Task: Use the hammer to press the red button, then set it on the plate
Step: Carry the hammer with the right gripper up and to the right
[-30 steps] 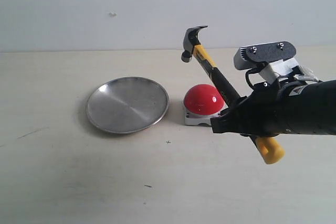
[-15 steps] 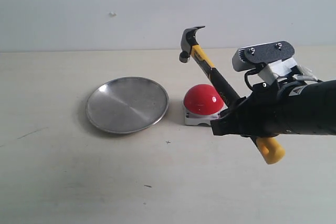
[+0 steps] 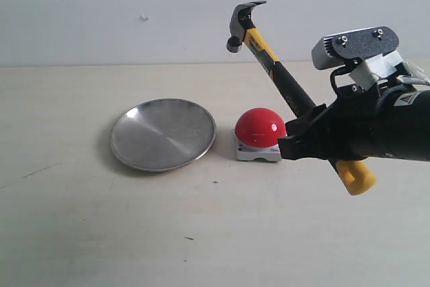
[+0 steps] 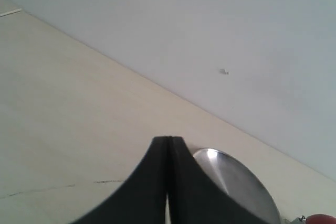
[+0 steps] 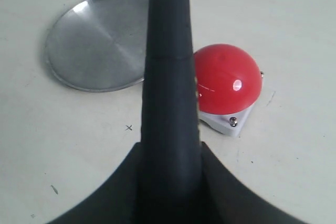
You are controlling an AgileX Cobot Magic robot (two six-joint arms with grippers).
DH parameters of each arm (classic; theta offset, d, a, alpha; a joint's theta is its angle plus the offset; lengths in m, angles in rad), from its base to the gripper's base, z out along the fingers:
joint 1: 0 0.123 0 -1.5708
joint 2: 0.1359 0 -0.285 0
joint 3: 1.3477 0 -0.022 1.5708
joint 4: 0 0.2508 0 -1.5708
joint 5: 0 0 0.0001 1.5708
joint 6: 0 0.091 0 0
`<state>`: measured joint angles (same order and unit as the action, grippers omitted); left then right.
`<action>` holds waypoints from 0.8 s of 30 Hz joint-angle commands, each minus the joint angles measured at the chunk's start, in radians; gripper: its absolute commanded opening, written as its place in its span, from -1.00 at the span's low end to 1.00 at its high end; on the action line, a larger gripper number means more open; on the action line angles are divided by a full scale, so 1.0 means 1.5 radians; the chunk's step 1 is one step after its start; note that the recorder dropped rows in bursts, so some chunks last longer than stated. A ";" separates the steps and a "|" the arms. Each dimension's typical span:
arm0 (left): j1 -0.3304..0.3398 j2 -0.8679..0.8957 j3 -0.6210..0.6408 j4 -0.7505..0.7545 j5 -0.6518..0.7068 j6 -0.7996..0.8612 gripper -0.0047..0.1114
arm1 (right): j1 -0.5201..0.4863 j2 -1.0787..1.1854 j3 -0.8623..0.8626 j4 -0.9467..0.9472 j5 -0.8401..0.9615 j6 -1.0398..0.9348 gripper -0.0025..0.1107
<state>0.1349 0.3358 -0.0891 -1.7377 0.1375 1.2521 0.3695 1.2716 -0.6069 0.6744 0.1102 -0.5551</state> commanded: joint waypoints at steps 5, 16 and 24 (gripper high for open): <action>0.002 -0.012 -0.011 -0.004 -0.038 0.034 -0.92 | -0.004 -0.026 0.013 0.006 -0.047 0.003 -0.96; 0.002 -0.067 -0.028 -0.004 -0.106 0.005 -0.92 | -0.004 -0.058 0.035 0.000 -0.052 0.004 -0.96; 0.002 -0.078 -0.028 -0.004 -0.115 0.007 -0.92 | -0.140 -0.061 0.033 -0.035 0.073 0.006 -0.96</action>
<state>0.1352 0.2262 -0.1233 -1.7377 -0.0331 1.2666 0.2160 1.2015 -0.5446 0.6416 0.2272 -0.5462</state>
